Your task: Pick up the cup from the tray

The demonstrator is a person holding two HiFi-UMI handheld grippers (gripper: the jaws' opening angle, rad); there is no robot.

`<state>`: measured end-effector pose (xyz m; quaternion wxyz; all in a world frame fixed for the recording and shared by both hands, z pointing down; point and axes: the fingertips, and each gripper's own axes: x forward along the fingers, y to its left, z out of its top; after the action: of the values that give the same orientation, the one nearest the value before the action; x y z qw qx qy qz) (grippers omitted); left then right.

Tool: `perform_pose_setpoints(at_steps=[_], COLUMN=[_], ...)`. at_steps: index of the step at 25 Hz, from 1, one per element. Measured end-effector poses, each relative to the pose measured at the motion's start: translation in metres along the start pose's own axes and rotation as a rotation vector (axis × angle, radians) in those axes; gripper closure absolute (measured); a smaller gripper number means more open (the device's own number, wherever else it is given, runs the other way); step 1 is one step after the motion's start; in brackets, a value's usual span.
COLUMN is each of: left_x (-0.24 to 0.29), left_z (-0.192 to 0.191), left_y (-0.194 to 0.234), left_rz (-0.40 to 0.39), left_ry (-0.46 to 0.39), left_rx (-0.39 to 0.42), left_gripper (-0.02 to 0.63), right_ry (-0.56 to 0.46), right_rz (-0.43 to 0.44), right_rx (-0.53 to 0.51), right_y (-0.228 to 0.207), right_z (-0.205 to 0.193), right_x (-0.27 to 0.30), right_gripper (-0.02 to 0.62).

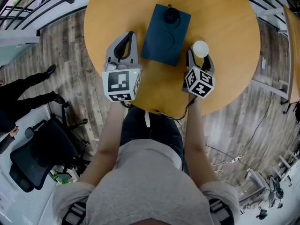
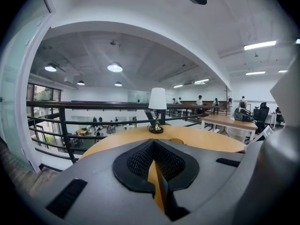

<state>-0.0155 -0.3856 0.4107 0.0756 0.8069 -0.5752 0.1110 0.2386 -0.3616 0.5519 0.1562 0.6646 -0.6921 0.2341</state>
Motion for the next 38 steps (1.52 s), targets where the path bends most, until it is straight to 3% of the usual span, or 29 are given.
perform_pose_setpoints(at_steps=[10,19,30,38], left_x=[-0.014,-0.021,-0.031,-0.033], left_z=[0.009,0.021,0.027,0.022], left_y=[-0.003,-0.004,0.013,0.031], left_rz=[-0.017,-0.029,0.019,0.052], left_ry=[-0.028,-0.059,-0.078,-0.073], left_rx=[-0.038,-0.048,-0.024,-0.036], left_gripper=[0.600,0.600,0.600,0.600], right_ry=[-0.056,-0.124,-0.194,-0.071], right_rz=[-0.055,-0.002,0.157,0.263], right_rx=[0.054,0.037,-0.051,-0.120], right_y=[-0.003,0.034,0.092,0.119], right_z=[0.009,0.033,0.089,0.108], right_x=[-0.049,-0.066,-0.045,0.016], right_gripper=[0.314,0.314,0.314,0.314])
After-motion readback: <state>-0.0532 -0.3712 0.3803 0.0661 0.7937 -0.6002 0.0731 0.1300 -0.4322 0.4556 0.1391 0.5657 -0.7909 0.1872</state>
